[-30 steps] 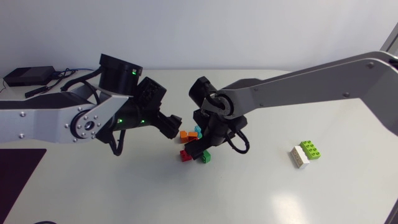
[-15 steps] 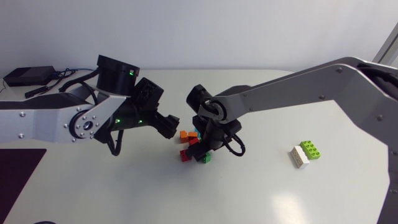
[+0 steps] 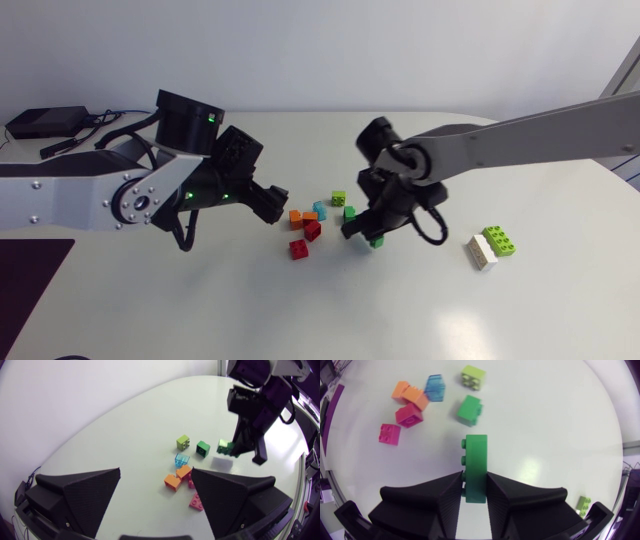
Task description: Sort duplo bricks by size, large to the right and small to the left
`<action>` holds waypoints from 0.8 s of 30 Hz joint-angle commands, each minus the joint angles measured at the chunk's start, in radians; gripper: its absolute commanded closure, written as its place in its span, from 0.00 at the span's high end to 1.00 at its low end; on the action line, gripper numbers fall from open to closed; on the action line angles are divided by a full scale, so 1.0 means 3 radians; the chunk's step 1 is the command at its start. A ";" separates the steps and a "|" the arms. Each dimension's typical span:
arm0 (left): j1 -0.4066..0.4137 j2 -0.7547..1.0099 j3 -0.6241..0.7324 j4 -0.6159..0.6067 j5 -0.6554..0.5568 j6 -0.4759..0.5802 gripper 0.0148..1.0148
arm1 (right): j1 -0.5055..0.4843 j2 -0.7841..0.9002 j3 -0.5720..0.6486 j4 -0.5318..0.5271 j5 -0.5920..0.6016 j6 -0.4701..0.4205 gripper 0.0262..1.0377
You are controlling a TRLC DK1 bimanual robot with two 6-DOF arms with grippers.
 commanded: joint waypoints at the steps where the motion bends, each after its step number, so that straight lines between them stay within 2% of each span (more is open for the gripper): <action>1: 0.0001 0.0004 -0.0085 0.0022 0.0030 -0.0046 0.97 | -0.0378 -0.0259 -0.0200 0.0005 -0.0026 -0.0160 0.02; 6: -0.0020 -0.0002 -0.0085 0.0022 0.0030 -0.0051 0.97 | -0.1181 -0.0438 -0.0466 0.0000 -0.0287 -0.0513 0.02; 9: -0.0056 0.0014 -0.0085 0.0033 0.0030 -0.0056 0.97 | -0.1483 -0.0469 -0.0655 0.0076 -0.0368 -0.0671 0.02; 12: -0.0097 0.0055 -0.0085 0.0048 0.0030 -0.0056 0.97 | -0.1641 -0.0474 -0.0834 0.0189 -0.0435 -0.0768 0.02; 18: -0.0158 0.0106 -0.0101 0.0043 0.0030 -0.0051 0.97 | -0.1744 -0.0453 -0.1023 0.0444 -0.0496 -0.0773 0.04; 20: -0.0173 0.0126 -0.0126 0.0043 0.0030 -0.0041 0.97 | -0.1774 -0.0418 -0.1044 0.0485 -0.0517 -0.0768 0.20; 24: -0.0173 0.0142 -0.0152 0.0043 0.0030 0.0000 0.97 | -0.1784 -0.0392 -0.1095 0.0552 -0.0512 -0.0768 0.61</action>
